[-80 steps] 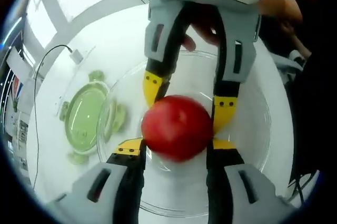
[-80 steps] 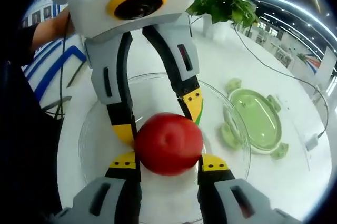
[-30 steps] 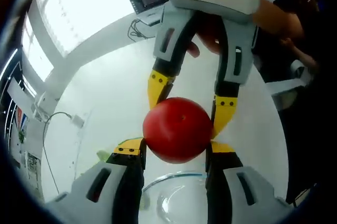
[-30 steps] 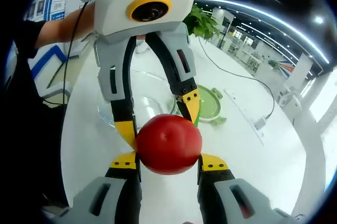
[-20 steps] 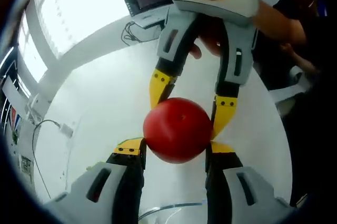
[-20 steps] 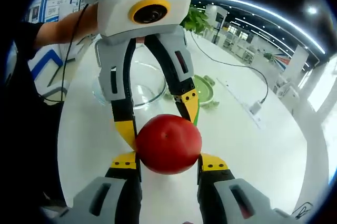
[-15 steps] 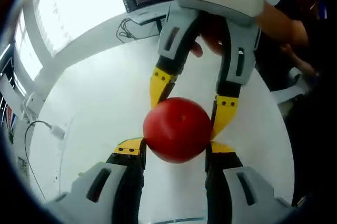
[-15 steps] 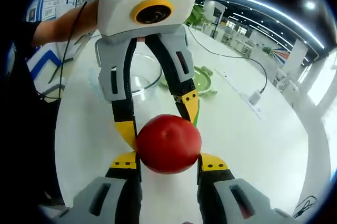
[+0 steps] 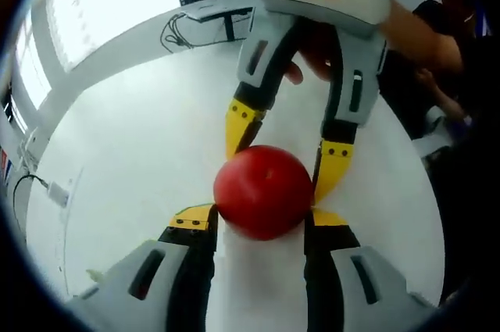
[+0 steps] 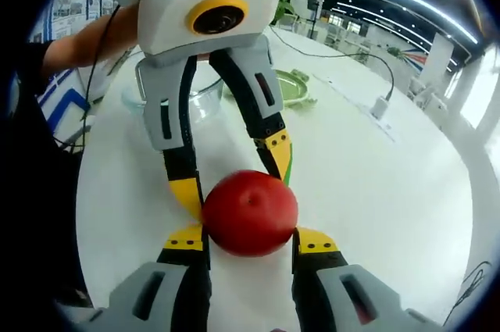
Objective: Open container latches remove lid place lid upside down on tabletop take tomato from container place on tabletop
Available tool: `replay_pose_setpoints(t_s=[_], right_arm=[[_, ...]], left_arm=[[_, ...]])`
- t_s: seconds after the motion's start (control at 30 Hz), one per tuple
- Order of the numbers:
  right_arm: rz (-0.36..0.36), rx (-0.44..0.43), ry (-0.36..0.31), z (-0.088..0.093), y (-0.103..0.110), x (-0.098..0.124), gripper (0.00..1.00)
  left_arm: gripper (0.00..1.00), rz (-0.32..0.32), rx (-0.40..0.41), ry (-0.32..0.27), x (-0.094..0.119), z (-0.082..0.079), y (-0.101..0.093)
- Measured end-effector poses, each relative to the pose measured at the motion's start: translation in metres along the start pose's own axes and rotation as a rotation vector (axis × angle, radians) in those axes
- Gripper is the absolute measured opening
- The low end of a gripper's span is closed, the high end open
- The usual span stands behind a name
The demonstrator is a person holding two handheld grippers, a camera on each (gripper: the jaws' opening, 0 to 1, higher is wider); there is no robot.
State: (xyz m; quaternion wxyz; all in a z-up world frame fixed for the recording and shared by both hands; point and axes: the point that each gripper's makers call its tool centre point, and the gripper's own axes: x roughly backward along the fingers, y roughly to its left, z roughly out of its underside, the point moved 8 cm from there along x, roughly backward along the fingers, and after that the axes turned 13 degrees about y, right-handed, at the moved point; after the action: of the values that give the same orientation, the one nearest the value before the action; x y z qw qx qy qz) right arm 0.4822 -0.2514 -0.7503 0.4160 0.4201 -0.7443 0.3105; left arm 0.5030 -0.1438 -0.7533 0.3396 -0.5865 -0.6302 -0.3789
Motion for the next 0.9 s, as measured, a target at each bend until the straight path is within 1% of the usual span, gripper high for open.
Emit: replay_pose_setpoints(t_s=[0.03,0.07,0.17,0.2,0.23,0.3,0.33,0.43,0.53,0.63,0.73,0.83,0.9], right_arm=[[-0.002,-0.005,0.000,0.002,0.001,-0.002,0.36],[-0.003,-0.005,0.003,0.003,0.001,-0.002,0.36],[-0.011,-0.021,-0.009,0.007,0.001,-0.002,0.36],[-0.009,-0.015,-0.007,0.008,0.002,-0.002,0.36],[-0.004,-0.003,-0.003,0.008,0.003,-0.002,0.37],[-0.003,-0.006,-0.006,0.007,0.003,-0.002,0.37],[-0.004,-0.015,-0.005,0.008,0.003,-0.001,0.38],[0.009,-0.060,-0.018,0.008,-0.002,0.001,0.45],[0.009,-0.072,-0.024,0.010,-0.004,0.005,0.46],[0.007,-0.081,-0.034,0.010,-0.003,0.008,0.45],[0.008,-0.084,-0.053,0.007,-0.001,0.014,0.44],[0.014,-0.080,-0.074,0.001,0.001,0.021,0.42],[0.017,-0.075,-0.086,-0.003,0.005,0.025,0.41]], left_arm=[[0.35,0.007,0.010,0.003,-0.003,0.002,-0.001],[0.35,0.013,0.012,-0.019,-0.002,0.001,-0.001],[0.35,0.013,0.012,-0.034,-0.003,0.000,-0.002],[0.38,0.017,0.004,-0.040,-0.004,0.001,-0.005],[0.40,0.027,-0.024,-0.033,-0.005,0.001,-0.007],[0.44,0.030,-0.038,-0.014,-0.006,0.002,-0.009],[0.45,0.036,-0.028,-0.008,-0.006,0.003,-0.009],[0.47,0.036,-0.017,-0.016,-0.006,0.003,-0.010],[0.47,0.021,0.003,-0.023,-0.002,0.002,-0.008],[0.47,-0.008,-0.004,-0.003,0.000,0.005,-0.005],[0.47,-0.015,-0.004,-0.002,0.005,0.005,-0.007],[0.47,-0.019,0.005,-0.032,0.016,0.004,-0.010],[0.47,-0.023,0.012,-0.038,0.022,0.006,-0.012]])
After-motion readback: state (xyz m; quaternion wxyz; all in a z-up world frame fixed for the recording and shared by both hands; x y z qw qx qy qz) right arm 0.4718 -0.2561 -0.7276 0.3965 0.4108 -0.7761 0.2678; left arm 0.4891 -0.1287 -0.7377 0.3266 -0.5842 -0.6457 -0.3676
